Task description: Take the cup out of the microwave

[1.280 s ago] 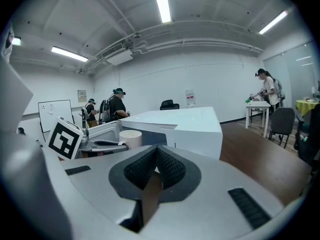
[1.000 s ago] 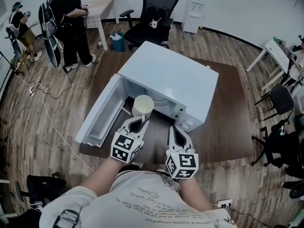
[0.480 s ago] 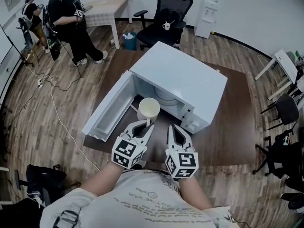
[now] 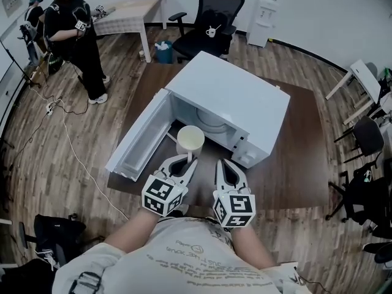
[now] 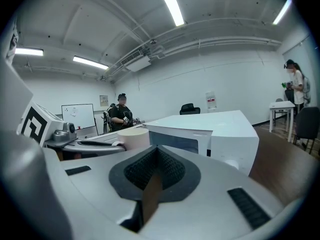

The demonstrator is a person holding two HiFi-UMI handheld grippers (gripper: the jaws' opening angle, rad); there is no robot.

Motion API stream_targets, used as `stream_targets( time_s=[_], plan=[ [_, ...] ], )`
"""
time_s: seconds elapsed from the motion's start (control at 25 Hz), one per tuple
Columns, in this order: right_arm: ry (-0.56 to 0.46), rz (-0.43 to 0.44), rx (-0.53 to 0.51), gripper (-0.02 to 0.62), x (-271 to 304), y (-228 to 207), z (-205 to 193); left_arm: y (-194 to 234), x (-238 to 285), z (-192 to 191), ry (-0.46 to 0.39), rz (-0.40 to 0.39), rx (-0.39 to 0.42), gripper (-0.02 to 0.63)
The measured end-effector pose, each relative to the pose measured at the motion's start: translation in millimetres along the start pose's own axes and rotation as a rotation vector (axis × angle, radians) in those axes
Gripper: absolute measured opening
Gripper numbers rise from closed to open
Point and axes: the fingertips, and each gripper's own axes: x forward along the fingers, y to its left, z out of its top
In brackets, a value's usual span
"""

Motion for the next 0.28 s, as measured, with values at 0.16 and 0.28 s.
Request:
stream_targets(
  time_s=[0.16,0.28],
  plan=[
    [-0.007,-0.011,0.002,0.014,0.9,-1.4,3.1,-0.3,-0.3,2.0,-0.003,-0.01,0.0,0.049],
    [-0.01,-0.014,0.001,0.014,2.0,-0.5,5.3,1.2,-1.8,5.0,-0.011,-0.014,0.001,0.049]
  ],
)
